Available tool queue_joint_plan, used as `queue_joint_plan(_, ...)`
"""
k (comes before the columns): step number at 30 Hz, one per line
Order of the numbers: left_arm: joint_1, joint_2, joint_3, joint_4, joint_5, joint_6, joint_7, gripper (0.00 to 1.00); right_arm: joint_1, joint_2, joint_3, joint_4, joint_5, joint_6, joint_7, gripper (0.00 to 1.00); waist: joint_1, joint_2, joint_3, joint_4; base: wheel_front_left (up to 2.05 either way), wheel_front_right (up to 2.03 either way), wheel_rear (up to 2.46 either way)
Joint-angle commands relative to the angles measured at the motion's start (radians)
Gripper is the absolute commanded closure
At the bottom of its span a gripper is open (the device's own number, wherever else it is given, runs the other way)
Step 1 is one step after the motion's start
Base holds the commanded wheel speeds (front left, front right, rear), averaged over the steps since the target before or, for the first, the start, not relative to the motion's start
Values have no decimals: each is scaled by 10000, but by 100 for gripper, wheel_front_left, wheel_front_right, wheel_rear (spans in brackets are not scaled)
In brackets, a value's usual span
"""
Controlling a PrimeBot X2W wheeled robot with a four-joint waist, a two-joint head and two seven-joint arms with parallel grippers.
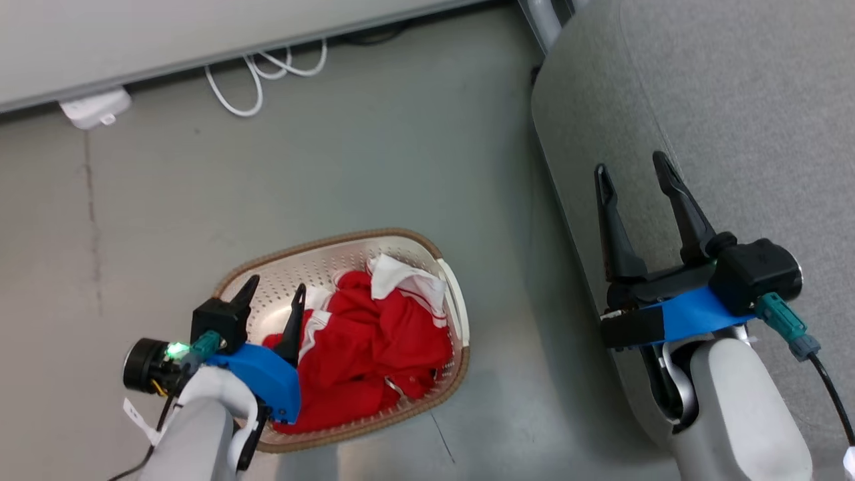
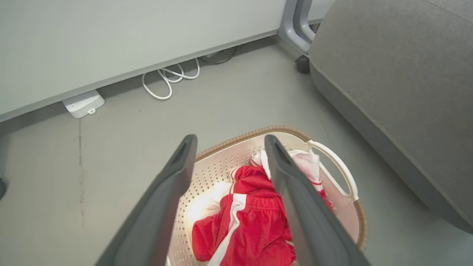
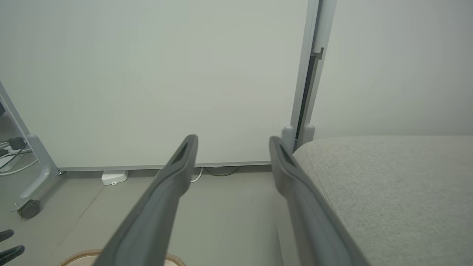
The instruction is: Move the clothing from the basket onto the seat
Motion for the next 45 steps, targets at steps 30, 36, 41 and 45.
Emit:
queue_joint_plan(30,-2954,1542,159,4411,-282,502,1972,8,-2105,-4,2086,315,2327,-3,-695,0,-3,0,4526,-2370,0,0,0)
queue_joint_plan(36,-3055,1388,98,4484,-424,410,1979,100,-2110,-4,2038,338,2335,-3,-696,0,-3,0,4531,-2351,0,0,0)
queue_joint_plan(41,-3114,1339,18,4540,-490,379,1887,100,-2065,-4,2026,400,2291,-3,-696,0,-3,0,4447,-2335,0,0,0)
queue_joint_plan(45,-3132,1246,-50,4624,-527,359,1825,100,-2029,-4,1996,467,2226,-3,-695,0,-3,0,4292,-2279,0,0,0)
